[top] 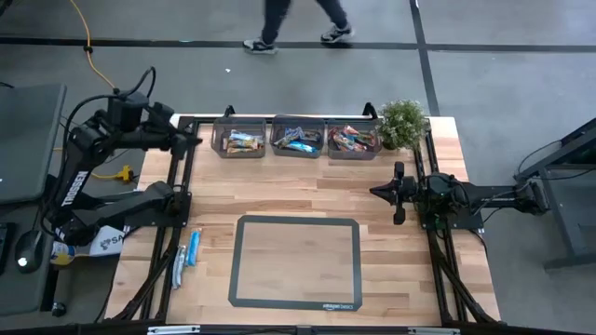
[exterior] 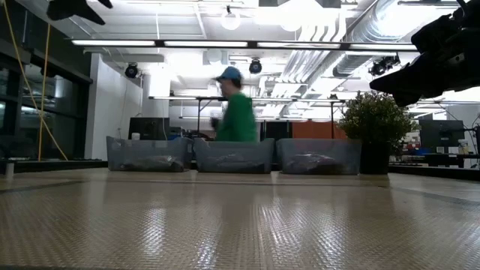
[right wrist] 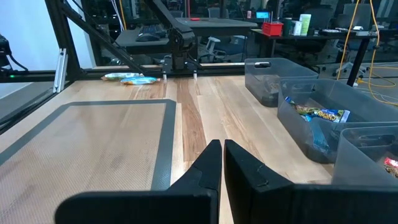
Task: Pick and place Granola Bars by type
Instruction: Put the orange granola bar into the left black bin
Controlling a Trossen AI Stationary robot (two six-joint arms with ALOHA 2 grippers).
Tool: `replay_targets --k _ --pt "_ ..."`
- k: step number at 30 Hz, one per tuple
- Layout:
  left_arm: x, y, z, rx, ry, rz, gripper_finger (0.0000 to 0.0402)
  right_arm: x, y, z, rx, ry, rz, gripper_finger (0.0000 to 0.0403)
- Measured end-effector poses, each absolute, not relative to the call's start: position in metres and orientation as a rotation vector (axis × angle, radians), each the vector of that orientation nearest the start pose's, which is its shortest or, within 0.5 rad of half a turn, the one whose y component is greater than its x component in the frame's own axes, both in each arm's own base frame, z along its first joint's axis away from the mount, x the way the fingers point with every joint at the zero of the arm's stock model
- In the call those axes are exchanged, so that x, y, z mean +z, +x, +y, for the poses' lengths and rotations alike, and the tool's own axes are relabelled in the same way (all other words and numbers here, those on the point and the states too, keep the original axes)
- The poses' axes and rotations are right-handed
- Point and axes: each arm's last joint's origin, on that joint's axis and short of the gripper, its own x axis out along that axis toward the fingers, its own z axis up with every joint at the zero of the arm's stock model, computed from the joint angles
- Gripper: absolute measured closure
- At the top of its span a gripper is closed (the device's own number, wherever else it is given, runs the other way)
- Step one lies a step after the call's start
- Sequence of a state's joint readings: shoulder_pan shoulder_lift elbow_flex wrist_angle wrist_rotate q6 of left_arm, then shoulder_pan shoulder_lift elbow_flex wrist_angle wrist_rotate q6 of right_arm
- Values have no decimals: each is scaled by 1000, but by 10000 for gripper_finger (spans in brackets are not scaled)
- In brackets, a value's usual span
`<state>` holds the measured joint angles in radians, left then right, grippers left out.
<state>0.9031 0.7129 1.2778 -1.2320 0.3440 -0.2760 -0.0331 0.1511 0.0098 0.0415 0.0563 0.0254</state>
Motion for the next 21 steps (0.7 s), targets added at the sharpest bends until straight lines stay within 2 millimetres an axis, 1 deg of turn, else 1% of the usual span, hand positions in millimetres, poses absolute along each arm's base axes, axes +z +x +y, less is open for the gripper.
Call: replay_targets --k 7,12,17,21 --pt "389 40 29 457 -724 591 193 158 106 -5 -90 24 99 400" --pt "382 31 13 317 -685 680 193 159 106 -5 -91 24 99 400" --pt "383 26 2 147 -595 636 193 158 106 -5 -90 24 99 401" --pt "383 22 -3 139 -579 619 193 158 106 -5 -91 24 99 400"
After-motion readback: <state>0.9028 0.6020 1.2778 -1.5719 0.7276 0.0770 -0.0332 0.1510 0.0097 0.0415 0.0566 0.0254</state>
